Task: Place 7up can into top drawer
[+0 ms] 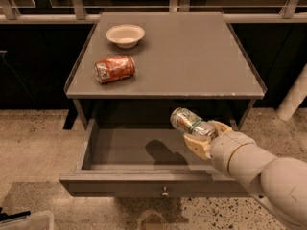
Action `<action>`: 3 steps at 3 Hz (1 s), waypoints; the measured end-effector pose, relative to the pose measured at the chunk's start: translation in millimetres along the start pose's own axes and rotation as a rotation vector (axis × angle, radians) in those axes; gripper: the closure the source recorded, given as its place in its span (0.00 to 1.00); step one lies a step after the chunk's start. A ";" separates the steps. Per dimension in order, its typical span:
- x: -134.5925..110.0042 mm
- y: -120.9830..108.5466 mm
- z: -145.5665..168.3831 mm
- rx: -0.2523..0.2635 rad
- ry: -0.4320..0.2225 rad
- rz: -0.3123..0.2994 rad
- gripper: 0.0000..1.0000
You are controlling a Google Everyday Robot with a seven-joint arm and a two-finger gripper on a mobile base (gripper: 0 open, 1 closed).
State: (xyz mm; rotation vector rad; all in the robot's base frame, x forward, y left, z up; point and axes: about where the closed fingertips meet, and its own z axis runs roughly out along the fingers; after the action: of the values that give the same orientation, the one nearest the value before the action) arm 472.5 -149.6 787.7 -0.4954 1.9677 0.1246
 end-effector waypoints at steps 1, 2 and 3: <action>38.8 -1.3 23.9 -0.019 0.049 0.079 1.00; 69.4 -3.5 48.7 -0.036 0.079 0.135 1.00; 89.9 -8.0 70.7 -0.044 0.117 0.164 1.00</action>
Offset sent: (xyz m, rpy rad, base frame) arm 0.0316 -0.0144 -0.1336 0.1569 0.1897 -0.0596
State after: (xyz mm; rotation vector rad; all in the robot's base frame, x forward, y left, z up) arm 503.0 -161.1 677.8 -0.3762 2.1232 0.2471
